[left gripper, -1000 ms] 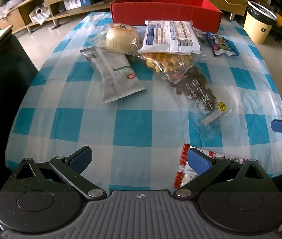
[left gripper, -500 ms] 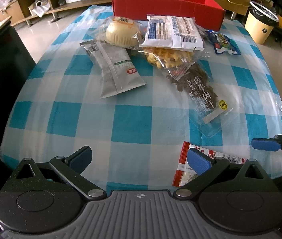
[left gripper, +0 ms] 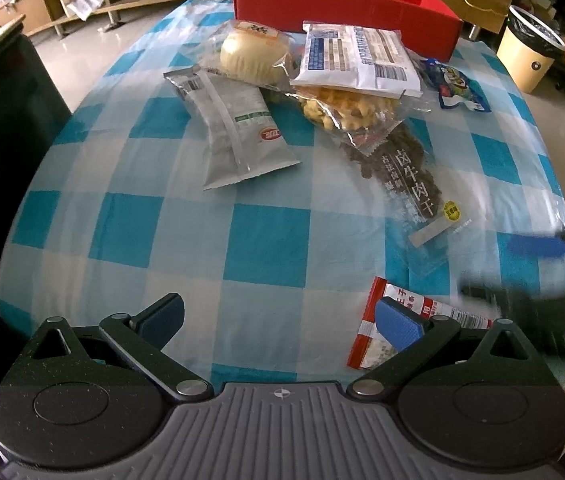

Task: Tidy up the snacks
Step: 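Move the right tool toward the red-and-white spicy strip packet, then close the right tool on the spicy strip packet and lift it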

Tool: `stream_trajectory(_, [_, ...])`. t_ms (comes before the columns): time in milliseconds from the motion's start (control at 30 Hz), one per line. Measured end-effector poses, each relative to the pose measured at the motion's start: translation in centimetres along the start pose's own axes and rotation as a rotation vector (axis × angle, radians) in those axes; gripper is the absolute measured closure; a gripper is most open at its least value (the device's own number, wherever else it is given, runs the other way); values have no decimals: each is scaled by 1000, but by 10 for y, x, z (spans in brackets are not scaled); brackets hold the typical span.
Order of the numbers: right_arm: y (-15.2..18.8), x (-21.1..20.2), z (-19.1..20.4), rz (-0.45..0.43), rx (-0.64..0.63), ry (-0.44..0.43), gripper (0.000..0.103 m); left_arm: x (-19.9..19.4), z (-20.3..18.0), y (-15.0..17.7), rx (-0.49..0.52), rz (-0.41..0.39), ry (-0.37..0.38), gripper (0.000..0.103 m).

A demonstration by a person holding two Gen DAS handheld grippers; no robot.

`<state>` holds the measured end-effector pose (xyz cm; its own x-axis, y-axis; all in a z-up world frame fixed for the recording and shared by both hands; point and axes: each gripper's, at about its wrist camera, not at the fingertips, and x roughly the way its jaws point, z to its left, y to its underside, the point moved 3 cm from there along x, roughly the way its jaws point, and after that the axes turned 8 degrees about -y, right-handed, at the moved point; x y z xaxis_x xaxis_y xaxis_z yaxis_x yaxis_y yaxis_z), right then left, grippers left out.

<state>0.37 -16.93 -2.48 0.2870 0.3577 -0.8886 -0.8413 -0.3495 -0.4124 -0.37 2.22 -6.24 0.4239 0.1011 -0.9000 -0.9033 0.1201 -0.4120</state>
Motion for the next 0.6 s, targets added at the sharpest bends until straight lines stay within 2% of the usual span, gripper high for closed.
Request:
stream_trajectory(33, [7,-2,11,36,-86,-33,31,1,0,0,-5,3,5,0])
stream_trajectory(133, [22,6,27,113,-206,-104,29,-1,0,-1,-7,0,15,0])
stream_trajectory(233, [22,21,29,135,-236,-75,28,-1,-2,0,5,-3,11,0])
stream_trajectory(333, [15,27,30,120,-240,-78,24,1,0,0,-8,10,14,0])
stream_trajectory(433, [14,36,35,138,-232,-96,0,2,1,-1,-13,12,18,0])
stream_trajectory(600, [22,45,47,161,-328,-20,0,2,1,0,-13,14,22,0])
